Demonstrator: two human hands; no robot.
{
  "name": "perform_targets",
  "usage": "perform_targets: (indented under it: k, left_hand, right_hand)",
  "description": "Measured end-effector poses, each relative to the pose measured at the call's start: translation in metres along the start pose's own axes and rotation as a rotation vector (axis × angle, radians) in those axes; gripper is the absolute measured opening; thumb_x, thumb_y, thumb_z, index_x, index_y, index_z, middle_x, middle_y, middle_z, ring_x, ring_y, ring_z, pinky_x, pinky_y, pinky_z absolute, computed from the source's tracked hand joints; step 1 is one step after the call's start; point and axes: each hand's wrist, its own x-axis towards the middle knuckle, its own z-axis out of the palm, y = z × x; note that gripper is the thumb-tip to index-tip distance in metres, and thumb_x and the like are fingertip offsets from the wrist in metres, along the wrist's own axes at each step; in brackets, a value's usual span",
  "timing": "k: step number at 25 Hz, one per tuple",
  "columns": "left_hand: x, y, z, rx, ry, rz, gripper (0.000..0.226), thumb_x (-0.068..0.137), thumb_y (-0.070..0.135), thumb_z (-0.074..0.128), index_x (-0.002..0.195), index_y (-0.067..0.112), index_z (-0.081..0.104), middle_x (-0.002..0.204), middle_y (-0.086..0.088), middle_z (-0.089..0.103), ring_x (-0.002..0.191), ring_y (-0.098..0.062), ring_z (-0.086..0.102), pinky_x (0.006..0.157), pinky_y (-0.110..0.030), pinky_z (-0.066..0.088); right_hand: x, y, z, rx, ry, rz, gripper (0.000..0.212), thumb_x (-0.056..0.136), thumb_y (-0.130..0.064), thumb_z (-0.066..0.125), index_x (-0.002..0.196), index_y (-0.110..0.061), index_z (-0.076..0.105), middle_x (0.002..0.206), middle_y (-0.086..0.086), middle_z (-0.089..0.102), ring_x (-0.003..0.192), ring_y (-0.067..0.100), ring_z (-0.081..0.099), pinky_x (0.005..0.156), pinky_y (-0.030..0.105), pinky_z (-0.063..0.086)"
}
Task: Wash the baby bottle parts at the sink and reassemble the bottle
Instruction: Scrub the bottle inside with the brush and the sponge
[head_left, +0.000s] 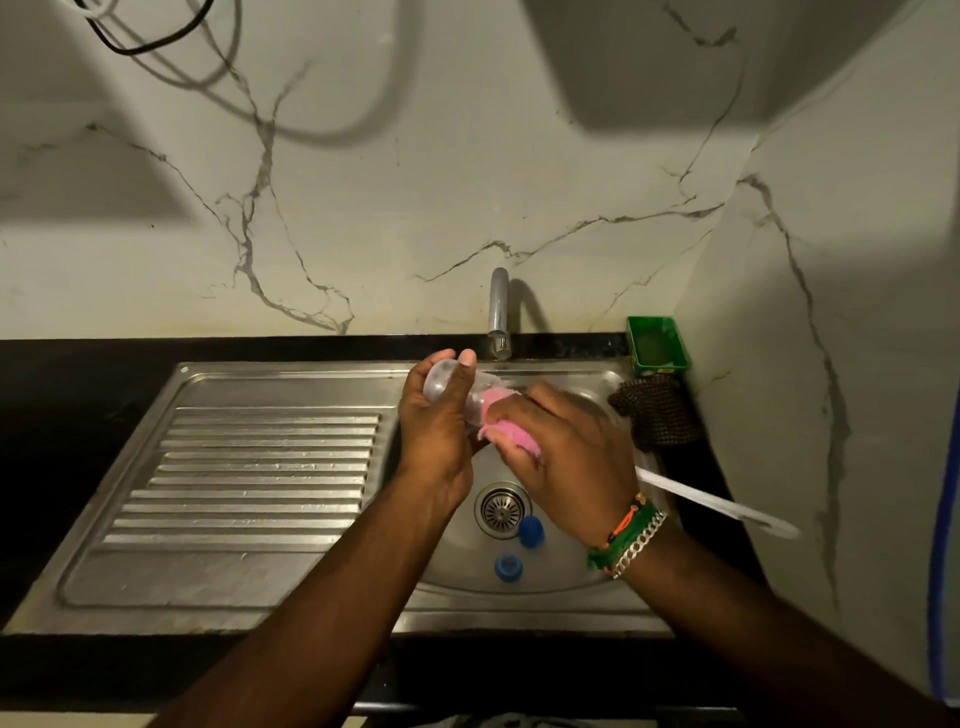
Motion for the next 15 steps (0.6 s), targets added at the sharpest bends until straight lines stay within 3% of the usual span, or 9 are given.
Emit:
perform_targets:
  k: [4, 8, 15]
  left_hand:
    - [0.0, 0.001, 0.011, -0.062, 0.02, -0.047, 0.052, 0.09, 0.027, 0.074, 0.136, 0.012, 0.055, 0.118, -0.016, 0.069, 0.095, -0.028, 0.072, 0.063, -0.037, 0.061]
    - [-0.001, 0.004, 0.013, -0.11, 0.009, -0.083, 0.056, 0.092, 0.027, 0.072, 0.141, 0.009, 0.053, 0.107, -0.014, 0.073, 0.089, -0.025, 0.074, 0.068, -0.038, 0.062]
    - [-0.007, 0.011, 0.018, -0.31, -0.091, -0.204, 0.065, 0.087, 0.041, 0.068, 0.134, -0.003, 0.057, 0.115, -0.027, 0.07, 0.088, -0.03, 0.075, 0.064, -0.038, 0.065]
  right_hand:
    - [0.007, 0.003, -0.004, 0.082, 0.14, 0.096, 0.02, 0.094, -0.04, 0.065, 0.112, -0.031, 0.068, 0.103, -0.008, 0.065, 0.076, 0.017, 0.066, 0.055, 0.031, 0.052]
    - [-0.003, 0.0, 0.0, 0.035, 0.113, -0.055, 0.017, 0.09, -0.031, 0.067, 0.106, -0.03, 0.073, 0.097, -0.007, 0.065, 0.074, 0.016, 0.064, 0.055, 0.031, 0.051]
    - [0.006, 0.008, -0.005, 0.205, 0.306, -0.083, 0.014, 0.081, -0.014, 0.074, 0.095, -0.019, 0.076, 0.093, -0.003, 0.071, 0.08, 0.016, 0.067, 0.066, 0.036, 0.055]
